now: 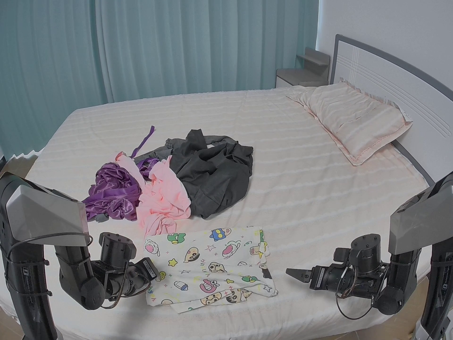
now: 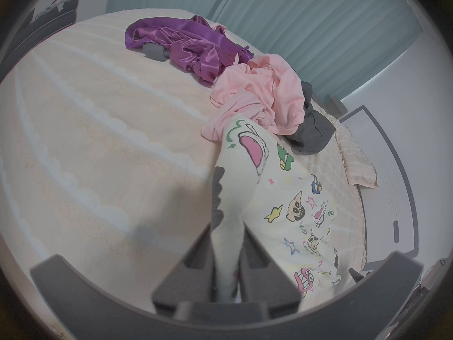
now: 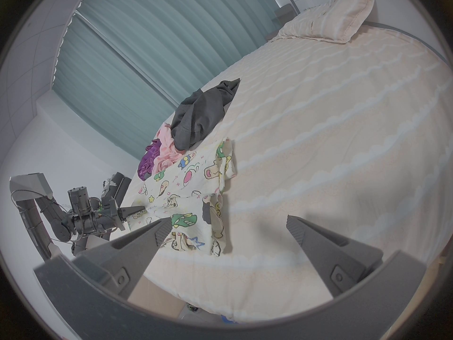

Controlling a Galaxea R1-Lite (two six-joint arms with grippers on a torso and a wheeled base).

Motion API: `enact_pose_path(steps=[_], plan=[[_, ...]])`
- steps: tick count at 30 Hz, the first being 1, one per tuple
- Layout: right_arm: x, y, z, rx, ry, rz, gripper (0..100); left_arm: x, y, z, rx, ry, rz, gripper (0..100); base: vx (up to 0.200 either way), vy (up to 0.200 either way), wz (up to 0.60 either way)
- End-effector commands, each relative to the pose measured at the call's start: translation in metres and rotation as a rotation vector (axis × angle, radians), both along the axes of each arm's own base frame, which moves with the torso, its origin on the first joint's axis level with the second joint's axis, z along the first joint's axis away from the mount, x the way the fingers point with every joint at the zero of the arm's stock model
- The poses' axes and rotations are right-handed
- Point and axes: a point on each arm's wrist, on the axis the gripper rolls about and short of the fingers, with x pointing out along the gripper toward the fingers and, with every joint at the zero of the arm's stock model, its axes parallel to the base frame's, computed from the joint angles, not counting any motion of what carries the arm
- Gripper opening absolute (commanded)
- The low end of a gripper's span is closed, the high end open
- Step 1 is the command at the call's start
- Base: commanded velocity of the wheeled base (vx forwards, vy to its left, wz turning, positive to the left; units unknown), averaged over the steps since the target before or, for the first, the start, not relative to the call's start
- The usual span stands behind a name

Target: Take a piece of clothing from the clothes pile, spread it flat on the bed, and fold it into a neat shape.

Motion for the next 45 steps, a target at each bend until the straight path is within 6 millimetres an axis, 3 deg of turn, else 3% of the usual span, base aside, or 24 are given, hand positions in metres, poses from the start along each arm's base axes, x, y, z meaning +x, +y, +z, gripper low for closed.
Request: enact_pose_path(steps=[1,13,15,18,23,29,45], plan=[[0.000,0.000,-0.003,-0.003,0.006,0.001,100,0.000,0.000,-0.001,-0.002,0.001,0.002,100,0.000,0.000,0.00],[-0.002,0.010,-0.007,0.022,-0.003,0.030,100,0.004,0.005,-0.001,-0.008,-0.007,0.028,100,0.000,0.000,0.00],[-0.003,0.016,-0.006,0.045,0.000,0.036,100,0.004,0.013,0.005,-0.024,-0.016,0.062,100,0.000,0.000,0.00],[0.001,0.034,0.001,0.156,0.014,0.024,100,0.000,0.034,0.030,-0.202,-0.039,0.113,100,0.000,0.000,0.00],[0.005,0.049,-0.009,0.162,0.019,0.055,100,-0.005,0.053,0.047,-0.385,-0.032,0.075,100,0.000,0.000,0.00],[0.002,0.057,-0.027,0.054,-0.011,0.146,100,-0.004,0.053,0.046,-0.387,-0.039,0.066,100,0.000,0.000,0.00],[0.001,0.061,-0.043,-0.106,-0.074,0.220,100,-0.003,0.052,0.044,-0.378,-0.040,0.062,100,0.000,0.000,0.00]])
